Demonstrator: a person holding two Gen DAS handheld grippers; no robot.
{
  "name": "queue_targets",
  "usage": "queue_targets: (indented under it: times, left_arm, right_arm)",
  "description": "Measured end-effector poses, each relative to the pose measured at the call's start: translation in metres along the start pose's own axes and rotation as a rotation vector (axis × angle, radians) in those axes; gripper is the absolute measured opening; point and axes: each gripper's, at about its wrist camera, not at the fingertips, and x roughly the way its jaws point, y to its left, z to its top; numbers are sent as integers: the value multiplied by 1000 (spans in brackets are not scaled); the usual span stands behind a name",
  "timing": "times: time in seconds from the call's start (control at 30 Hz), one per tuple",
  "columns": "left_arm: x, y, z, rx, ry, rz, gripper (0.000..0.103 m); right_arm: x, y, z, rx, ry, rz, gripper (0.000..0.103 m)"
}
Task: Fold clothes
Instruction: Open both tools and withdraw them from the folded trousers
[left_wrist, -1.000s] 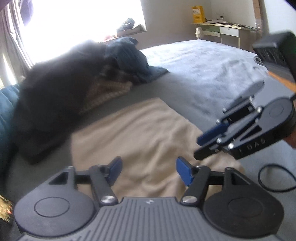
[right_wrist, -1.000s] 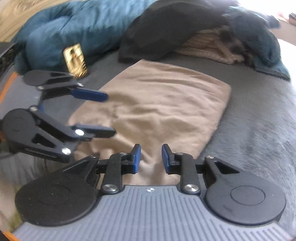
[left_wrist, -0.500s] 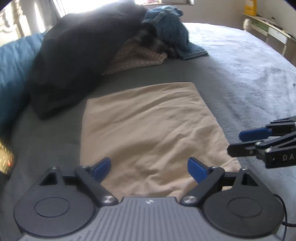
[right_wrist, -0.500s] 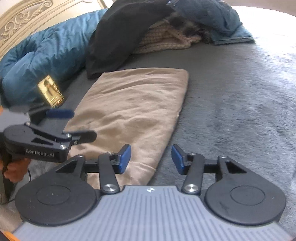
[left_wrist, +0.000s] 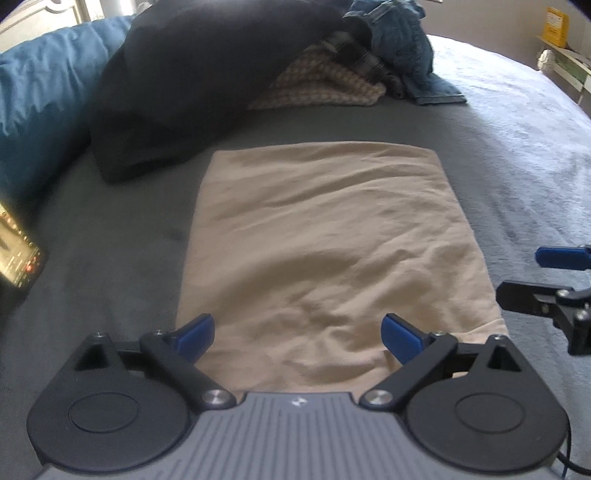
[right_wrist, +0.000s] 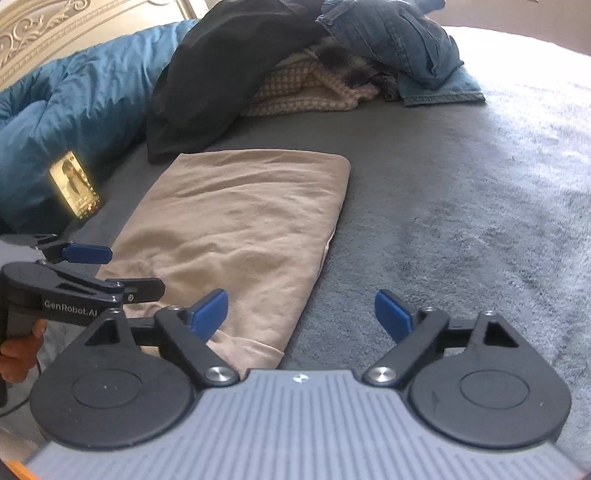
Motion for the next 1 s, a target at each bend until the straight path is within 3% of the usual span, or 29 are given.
queue_targets:
  times: [0.27, 0.33, 0.4, 1.0]
  left_arm:
    - [4, 2, -2, -17, 30, 33, 98]
    - [5, 1, -2, -9, 30, 44, 98]
    - [6, 0, -3, -3, 32, 56, 98]
    - [2, -2, -7, 21, 15, 92, 98]
  right_arm:
    - [1, 14, -1, -56, -24, -57, 92]
    - [0, 17, -2, -70, -39, -58, 100]
    - [-2, 21, -3, -87, -58, -61, 102]
    - [-1, 39, -12, -217, -107, -144, 102]
